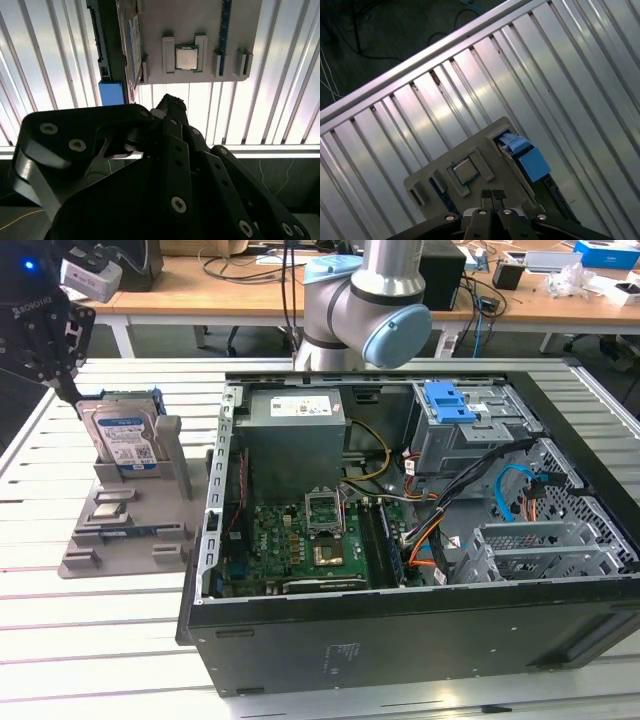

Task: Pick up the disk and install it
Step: 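Pick up the disk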

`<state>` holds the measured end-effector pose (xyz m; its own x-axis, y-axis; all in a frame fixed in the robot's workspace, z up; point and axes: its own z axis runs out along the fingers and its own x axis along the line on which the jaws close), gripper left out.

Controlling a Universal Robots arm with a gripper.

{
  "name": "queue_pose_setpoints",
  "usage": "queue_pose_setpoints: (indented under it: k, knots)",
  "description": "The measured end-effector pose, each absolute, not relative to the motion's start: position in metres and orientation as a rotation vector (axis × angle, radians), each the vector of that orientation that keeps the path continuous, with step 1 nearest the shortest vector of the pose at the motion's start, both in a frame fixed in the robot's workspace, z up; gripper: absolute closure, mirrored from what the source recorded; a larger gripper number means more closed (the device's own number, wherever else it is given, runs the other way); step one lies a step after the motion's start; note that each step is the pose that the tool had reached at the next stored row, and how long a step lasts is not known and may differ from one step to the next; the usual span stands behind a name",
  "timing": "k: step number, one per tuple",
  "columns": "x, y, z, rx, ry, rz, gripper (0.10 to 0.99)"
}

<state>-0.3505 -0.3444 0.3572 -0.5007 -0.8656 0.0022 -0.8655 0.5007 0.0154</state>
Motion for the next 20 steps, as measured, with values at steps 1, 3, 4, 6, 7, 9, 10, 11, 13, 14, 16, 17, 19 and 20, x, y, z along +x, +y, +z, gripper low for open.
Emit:
queue_pose_setpoints:
  k: [1, 3, 4, 6, 7, 9, 10, 11, 13, 14, 16, 17, 19, 20]
  knots:
    - [-0.3505, -0.3444, 0.3572, 1.582, -2.703, -0.019, 0.980]
    - [-0.3505, -0.3444, 0.3572, 1.623, -2.678, -0.019, 0.980]
    - [-0.3505, -0.3444, 0.3572, 1.642, -2.667, -0.019, 0.980]
    - [-0.3505, -0.3444, 0.3572, 1.674, -2.646, -0.019, 0.980]
    - [-0.3505, -0.3444, 0.3572, 1.692, -2.635, -0.018, 0.980]
    - [-0.3505, -0.3444, 0.3572, 1.731, -2.609, -0.018, 0.980]
    - [-0.3505, -0.3444, 0.3572, 1.744, -2.600, -0.018, 0.980]
    - [-0.3505, -0.3444, 0.3572, 1.758, -2.591, -0.018, 0.980]
    - [-0.3505, -0.3444, 0.3572, 1.784, -2.573, -0.018, 0.980]
    - [-0.3505, -0.3444, 0.3572, 1.800, -2.562, -0.018, 0.980]
    - [-0.3505, -0.3444, 0.3572, 1.827, -2.542, -0.018, 0.980]
    - [-0.3505, -0.3444, 0.3572, 1.840, -2.533, -0.017, 0.980]
    - [-0.3505, -0.3444, 0.3572, 1.868, -2.512, -0.017, 0.980]
    - [-0.3505, -0.3444, 0.3572, 1.881, -2.502, -0.017, 0.980]
